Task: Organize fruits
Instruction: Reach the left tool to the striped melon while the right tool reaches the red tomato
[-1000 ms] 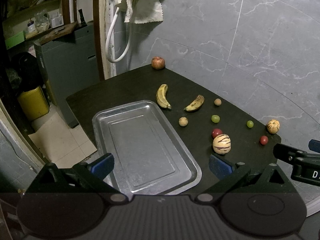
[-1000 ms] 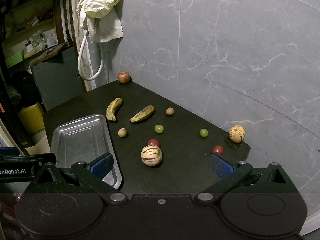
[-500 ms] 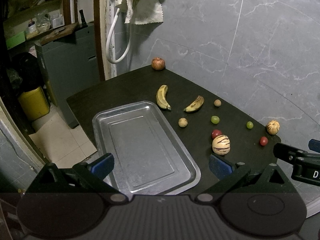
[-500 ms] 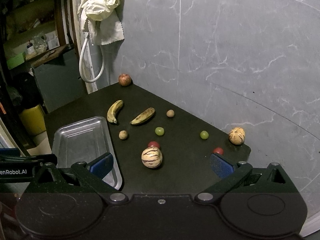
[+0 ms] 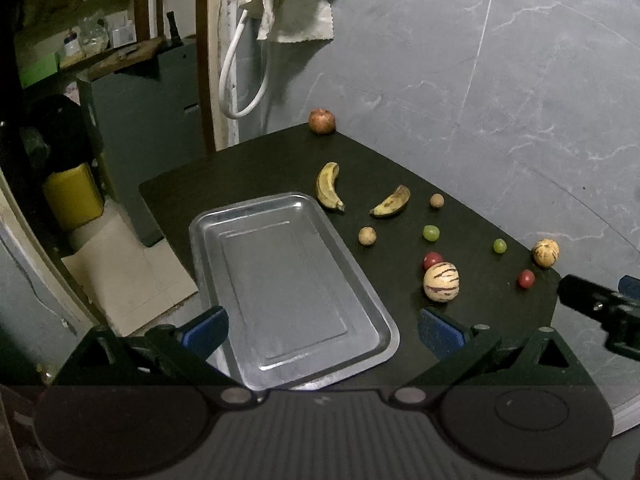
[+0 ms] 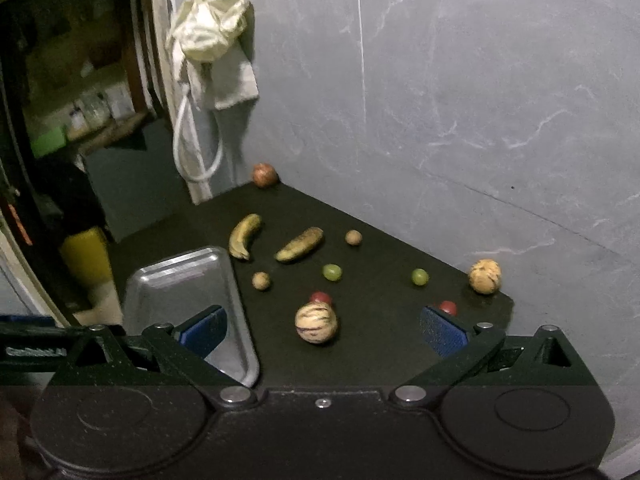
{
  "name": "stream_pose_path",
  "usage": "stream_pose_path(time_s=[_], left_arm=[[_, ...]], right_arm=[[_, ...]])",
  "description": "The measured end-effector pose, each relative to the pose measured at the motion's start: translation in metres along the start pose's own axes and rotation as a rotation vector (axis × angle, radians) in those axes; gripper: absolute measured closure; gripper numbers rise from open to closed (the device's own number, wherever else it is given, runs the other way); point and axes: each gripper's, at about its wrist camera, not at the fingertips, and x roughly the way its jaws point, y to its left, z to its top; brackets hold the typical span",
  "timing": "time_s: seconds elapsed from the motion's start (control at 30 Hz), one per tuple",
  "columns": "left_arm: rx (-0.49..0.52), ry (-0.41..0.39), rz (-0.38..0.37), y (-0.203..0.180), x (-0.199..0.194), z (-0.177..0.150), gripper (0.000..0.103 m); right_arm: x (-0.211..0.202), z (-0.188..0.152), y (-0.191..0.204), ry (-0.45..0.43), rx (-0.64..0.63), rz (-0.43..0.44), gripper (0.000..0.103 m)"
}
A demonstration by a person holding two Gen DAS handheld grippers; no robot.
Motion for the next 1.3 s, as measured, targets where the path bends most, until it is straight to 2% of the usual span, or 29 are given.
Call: stream_pose_path(time_s=[0.1,0.23,0.3,0.37,0.4,0.5,0.57,0.7,0.87,0.97,1.1,1.3], left_arm=[[-0.034,0.004,-0.037,0.007,0.001,0.000,0.000],[-0.100,-0.010,-0.101,0.021,0.002,0.007,0.000],[-0.074,-0.069,-0.105,0.023,-0.001,0.013,0.000],[0.013,-0.132,-0.105,0.019,0.000,0.020,0.000],[0.032,-0.121,-0.114,0.016,0.006,0.024,0.000],[-0.021,0.047,-0.150,0.017,0.046,0.033,0.000],[-0.020,0.101,-0.192,0.015,0.064,0.033,0.000],[0.042,0.114,-0.276,0.000,0.086,0.035,0.000],[0.051,0.126,-0.327,-0.019,0.114,0.029,0.000],[0.085,0.120,-0.325,-0.034,0.126,0.025,0.001],[0.171,0.110,-0.276,-0.060,0.141,0.019,0.001],[0.127,0.130,-0.202,-0.090,0.164,0.014,0.002]], right_arm=[[-0.004,-0.002,-0.007,-0.030,0.043,0.049,0.000],[-0.004,0.002,-0.010,-0.066,0.040,0.012,0.000],[-0.002,0.005,-0.012,-0.087,0.054,0.001,0.000],[0.003,0.007,-0.014,-0.091,0.066,-0.021,0.000],[0.006,0.008,-0.016,-0.086,0.069,-0.039,0.000],[0.014,0.012,-0.018,-0.059,0.067,-0.102,0.001],[0.021,0.013,-0.020,-0.025,0.059,-0.134,0.001],[0.040,0.011,-0.028,0.081,0.082,-0.179,0.001],[0.054,0.009,-0.037,0.126,0.085,-0.226,0.001],[0.067,0.010,-0.045,0.156,0.077,-0.238,0.001],[0.086,0.011,-0.064,0.176,0.069,-0.229,0.001],[0.115,0.015,-0.101,0.206,0.053,-0.145,0.001]])
